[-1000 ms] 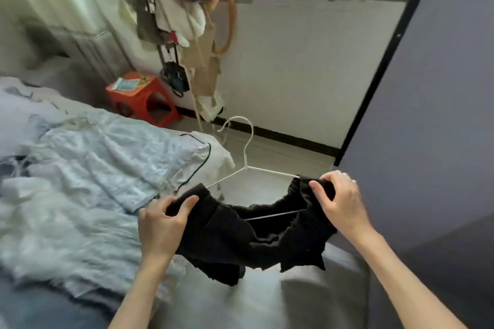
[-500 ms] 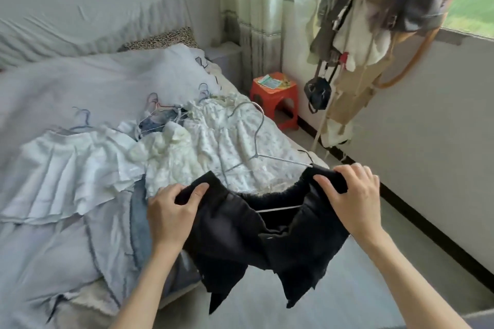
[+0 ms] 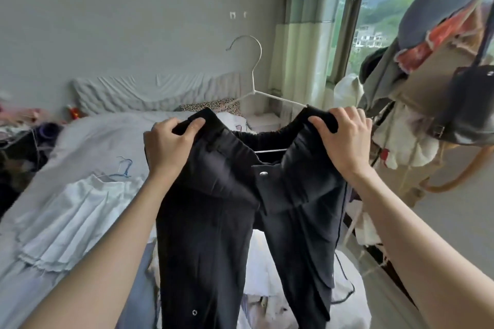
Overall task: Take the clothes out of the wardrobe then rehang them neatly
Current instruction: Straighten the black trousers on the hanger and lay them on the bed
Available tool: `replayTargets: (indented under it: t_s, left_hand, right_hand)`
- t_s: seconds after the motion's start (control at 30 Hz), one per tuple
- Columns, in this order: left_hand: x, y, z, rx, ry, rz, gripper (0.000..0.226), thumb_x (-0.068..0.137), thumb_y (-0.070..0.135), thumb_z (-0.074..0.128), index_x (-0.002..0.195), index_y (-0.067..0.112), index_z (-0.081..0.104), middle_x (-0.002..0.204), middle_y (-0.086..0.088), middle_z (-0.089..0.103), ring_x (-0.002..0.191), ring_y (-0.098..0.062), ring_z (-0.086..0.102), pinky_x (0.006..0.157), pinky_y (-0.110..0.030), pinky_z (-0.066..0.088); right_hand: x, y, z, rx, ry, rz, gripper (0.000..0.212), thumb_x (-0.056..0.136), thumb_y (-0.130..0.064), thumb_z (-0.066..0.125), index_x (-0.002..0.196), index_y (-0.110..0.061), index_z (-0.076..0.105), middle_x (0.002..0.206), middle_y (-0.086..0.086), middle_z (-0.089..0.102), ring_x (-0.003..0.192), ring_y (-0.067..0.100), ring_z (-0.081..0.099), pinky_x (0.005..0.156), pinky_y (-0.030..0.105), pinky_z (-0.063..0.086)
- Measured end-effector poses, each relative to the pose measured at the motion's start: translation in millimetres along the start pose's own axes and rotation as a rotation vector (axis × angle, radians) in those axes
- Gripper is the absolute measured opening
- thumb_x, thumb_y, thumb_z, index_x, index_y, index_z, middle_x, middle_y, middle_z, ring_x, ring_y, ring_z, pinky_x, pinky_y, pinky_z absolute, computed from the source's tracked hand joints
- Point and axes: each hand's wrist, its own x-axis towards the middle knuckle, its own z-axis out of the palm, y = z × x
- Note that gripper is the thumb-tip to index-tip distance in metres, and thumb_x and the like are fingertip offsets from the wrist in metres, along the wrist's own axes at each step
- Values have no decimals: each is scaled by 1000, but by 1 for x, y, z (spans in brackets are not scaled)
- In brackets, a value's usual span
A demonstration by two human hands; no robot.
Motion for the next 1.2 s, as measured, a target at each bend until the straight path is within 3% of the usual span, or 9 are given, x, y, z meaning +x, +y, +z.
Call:
replayTargets:
  t_s: [0.13,0.23,0.33,0.43,0.63,0.77,0.9,1.03,1.2]
  left_hand:
    - [63,-3,22,17,63,92,54,77,55,63,48,18,36,47,2,37,54,-22,38,53,-32,28]
    - [107,-23,49,31,56,80,60,74,61,58,53,8,42,51,-3,43,63,-28,44,58,-32,29]
    - [137,-53,85,2,18,24,51,80,50,65,50,17,40,50,3,42,60,-22,43,54,-31,27]
    - [159,-96,127,31,-96,-64,47,83,44,65,49,20,40,50,5,45,58,-20,45,51,-31,28]
    - [167,-208,212,165,-414,-235,47,86,44,60,72,-1,56,69,-8,61,70,-27,54,59,-31,33]
    - [157,-291,275,366,-722,-301,37,88,52,52,74,18,58,98,-7,62,98,-30,56,81,-37,46]
    - [139,-358,335,456,-767,-287,32,91,41,52,92,12,64,98,-12,65,98,-32,57,81,-41,45]
    - [134,-418,386,567,-838,-230,27,95,28,48,95,4,60,96,-17,60,98,-36,54,81,-43,41]
    - [133,-475,446,660,-849,-264,30,96,30,45,103,4,60,105,-14,59,103,-35,53,81,-39,38]
  right_hand:
    - [54,-1,40,23,58,-28,47,87,-49,52,90,-3,62,89,15,59,89,33,50,84,37,32]
    - [87,4,83,39,47,-62,40,89,-43,56,92,-4,62,90,16,58,90,34,51,83,38,32]
    - [109,14,139,24,7,-69,39,88,-43,56,95,-5,63,91,16,58,93,34,51,82,40,34]
    - [120,29,208,0,-169,-41,41,88,-45,55,98,-6,62,96,15,59,97,33,49,83,38,32]
    - [87,83,339,-18,-572,49,42,86,-50,54,93,-9,63,93,11,59,98,32,52,80,38,39]
    - [41,126,409,-49,-791,119,43,85,-52,54,89,-11,64,92,9,60,95,29,54,74,34,41]
    - [10,165,484,-110,-918,134,41,87,-50,53,95,-10,63,93,7,57,100,29,51,81,39,43]
    - [-7,197,559,-102,-1007,129,39,88,-48,53,98,-12,61,95,5,57,101,26,51,82,39,44]
    - [-32,224,640,-135,-1029,122,39,88,-47,53,96,-9,64,93,8,60,97,27,53,70,32,35]
